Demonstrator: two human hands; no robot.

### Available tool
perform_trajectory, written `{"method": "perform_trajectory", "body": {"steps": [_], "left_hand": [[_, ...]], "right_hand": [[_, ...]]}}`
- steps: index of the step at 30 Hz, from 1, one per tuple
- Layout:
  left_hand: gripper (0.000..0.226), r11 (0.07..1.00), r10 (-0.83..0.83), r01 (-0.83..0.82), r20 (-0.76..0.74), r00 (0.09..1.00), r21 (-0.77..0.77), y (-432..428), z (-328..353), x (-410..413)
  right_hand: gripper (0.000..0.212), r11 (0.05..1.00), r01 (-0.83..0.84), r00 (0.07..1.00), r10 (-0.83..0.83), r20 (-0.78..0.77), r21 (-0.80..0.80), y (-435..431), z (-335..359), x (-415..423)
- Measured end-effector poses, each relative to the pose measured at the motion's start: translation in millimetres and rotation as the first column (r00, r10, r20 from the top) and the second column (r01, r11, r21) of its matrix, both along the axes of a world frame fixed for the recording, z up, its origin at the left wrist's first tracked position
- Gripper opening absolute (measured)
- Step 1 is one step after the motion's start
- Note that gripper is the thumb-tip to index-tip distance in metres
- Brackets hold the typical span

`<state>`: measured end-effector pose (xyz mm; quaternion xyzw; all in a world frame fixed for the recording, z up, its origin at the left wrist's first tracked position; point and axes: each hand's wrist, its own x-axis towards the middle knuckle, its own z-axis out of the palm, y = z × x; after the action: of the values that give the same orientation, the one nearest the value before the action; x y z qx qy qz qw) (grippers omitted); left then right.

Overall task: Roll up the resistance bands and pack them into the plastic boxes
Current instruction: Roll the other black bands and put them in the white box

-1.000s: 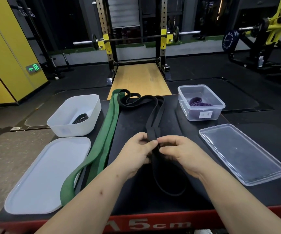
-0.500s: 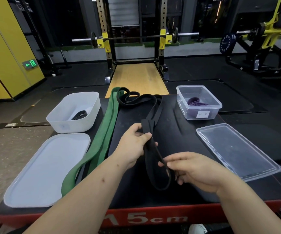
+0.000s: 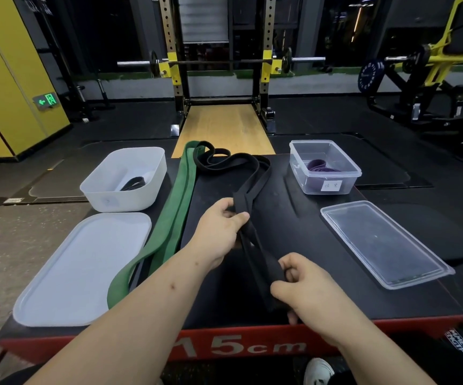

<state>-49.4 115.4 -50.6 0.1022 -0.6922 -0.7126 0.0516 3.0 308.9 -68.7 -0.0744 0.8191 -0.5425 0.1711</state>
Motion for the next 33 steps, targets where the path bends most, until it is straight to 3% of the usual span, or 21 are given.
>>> {"method": "perform_trajectory", "body": {"steps": [4,8,10,13,16,17,21,25,33], "left_hand": [[0.011,0.997,-0.057,0.054,0.058,0.997,0.049,0.7,-2.7,6.2],[0.026,0.973,-0.222,0.207,0.174,0.959,0.101,2.4,-6.0,20.9],[0.029,0.966,-0.250,0.228,0.218,0.943,0.121,-1.2,-11.2,26.3],[0.027,0.985,-0.163,0.142,0.260,0.952,0.099,-10.7,-15.1,35.9],[0.017,0.996,-0.074,0.088,0.301,0.951,-0.033,-17.5,-15.8,58.0],[0.017,0.991,-0.085,0.113,0.318,0.944,-0.071,-18.1,-15.7,68.9],[0.018,0.968,-0.230,0.251,0.373,0.899,-0.007,-14.9,-13.6,111.3],[0.018,0.961,-0.273,0.265,0.357,0.893,0.073,-14.4,-11.9,126.6],[0.027,0.954,-0.298,0.291,0.322,0.899,0.070,-6.5,-14.7,140.1]], "right_hand": [[0.018,0.986,0.121,0.977,-0.098,-0.191,0.112,-8.4,1.1,14.2],[0.022,0.993,0.046,0.974,-0.020,-0.226,0.112,-15.0,-0.2,22.3],[0.020,0.997,-0.004,0.986,0.017,-0.166,0.075,-16.1,0.2,22.4],[0.023,0.999,-0.017,0.996,0.020,-0.092,0.034,-15.2,-3.4,20.8],[0.059,0.997,0.003,0.997,0.003,0.071,-0.082,-14.2,-5.0,22.0],[0.060,0.993,-0.006,0.992,0.021,0.123,-0.118,-14.0,-6.2,22.6],[0.022,0.972,-0.024,0.964,0.083,0.251,-0.232,-14.1,-10.8,26.1],[0.025,0.971,0.023,0.946,0.056,0.319,-0.240,-16.1,-11.4,30.1],[0.026,0.984,0.019,0.939,0.043,0.342,-0.175,-16.5,-9.6,38.2]]}}
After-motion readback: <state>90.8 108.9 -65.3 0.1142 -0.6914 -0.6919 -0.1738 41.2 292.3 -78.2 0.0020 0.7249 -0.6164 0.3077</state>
